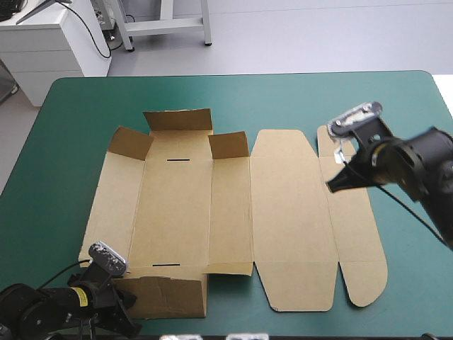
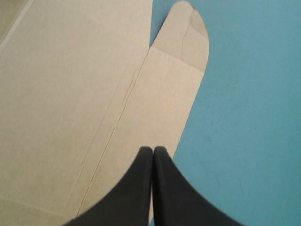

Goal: Fold the box

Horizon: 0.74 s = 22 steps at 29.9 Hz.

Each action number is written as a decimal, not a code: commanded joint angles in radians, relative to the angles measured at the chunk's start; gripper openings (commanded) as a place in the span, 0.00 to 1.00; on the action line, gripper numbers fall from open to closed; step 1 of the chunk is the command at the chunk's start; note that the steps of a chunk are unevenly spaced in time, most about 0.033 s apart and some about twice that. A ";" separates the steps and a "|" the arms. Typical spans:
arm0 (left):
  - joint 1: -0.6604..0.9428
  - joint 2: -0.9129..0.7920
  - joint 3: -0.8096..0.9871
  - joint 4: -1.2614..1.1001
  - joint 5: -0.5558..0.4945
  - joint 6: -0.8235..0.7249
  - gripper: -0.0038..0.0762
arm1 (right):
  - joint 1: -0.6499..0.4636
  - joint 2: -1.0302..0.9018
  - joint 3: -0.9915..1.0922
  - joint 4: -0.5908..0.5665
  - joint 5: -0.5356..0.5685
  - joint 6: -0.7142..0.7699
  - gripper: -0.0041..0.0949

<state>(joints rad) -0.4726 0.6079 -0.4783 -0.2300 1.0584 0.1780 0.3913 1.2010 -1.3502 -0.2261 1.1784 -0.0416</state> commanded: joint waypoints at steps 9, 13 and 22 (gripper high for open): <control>-0.002 0.001 -0.062 -0.025 -0.001 0.006 0.04 | -0.009 -0.379 0.408 -0.019 -0.138 0.085 0.02; -0.002 0.001 -0.129 -0.025 0.035 0.006 0.04 | -0.009 -0.435 0.467 -0.019 -0.138 0.095 0.02; -0.002 0.001 -0.320 -0.014 0.076 0.006 0.04 | -0.009 -0.461 0.480 -0.019 -0.149 0.095 0.02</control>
<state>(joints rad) -0.4726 0.6079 -0.7169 -0.2300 1.1678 0.1853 0.3913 0.7454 -0.8459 -0.2230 1.0845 0.0548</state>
